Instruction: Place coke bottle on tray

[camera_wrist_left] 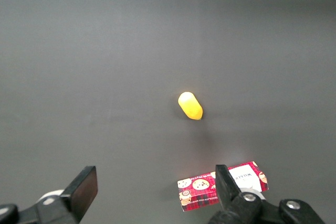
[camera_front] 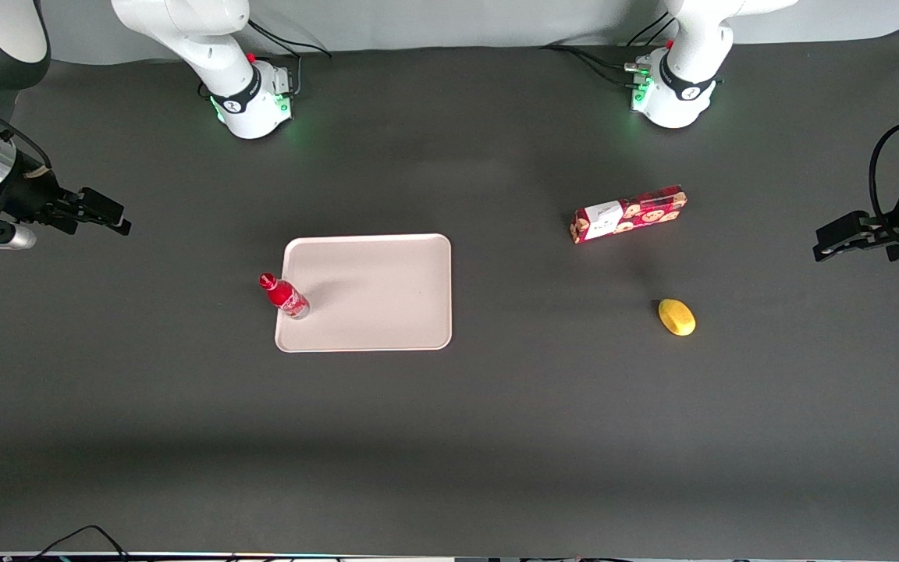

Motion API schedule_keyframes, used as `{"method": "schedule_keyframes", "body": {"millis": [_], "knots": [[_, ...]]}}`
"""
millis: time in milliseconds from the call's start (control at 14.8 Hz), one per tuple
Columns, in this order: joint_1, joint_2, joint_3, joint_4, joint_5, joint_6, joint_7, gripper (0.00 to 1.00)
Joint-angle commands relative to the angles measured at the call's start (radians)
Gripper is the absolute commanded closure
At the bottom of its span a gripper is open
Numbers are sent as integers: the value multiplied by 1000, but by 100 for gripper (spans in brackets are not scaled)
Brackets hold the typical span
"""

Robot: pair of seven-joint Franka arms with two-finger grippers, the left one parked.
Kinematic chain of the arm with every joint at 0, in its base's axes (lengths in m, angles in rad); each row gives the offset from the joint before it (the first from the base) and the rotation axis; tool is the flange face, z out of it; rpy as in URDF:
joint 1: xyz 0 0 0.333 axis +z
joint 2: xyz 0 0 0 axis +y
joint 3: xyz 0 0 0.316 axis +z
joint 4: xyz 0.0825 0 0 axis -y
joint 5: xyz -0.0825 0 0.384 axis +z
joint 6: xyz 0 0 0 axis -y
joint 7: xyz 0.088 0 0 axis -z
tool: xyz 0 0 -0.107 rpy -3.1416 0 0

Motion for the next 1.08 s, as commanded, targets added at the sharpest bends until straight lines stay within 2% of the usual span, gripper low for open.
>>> {"method": "schedule_keyframes", "body": {"millis": [0, 270, 1014], "knots": [[-7, 97, 96, 85, -80, 2, 24, 0], [-8, 160, 104, 121, -74, 54, 36, 0], [-22, 202, 104, 191, -74, 49, 36, 0]]}}
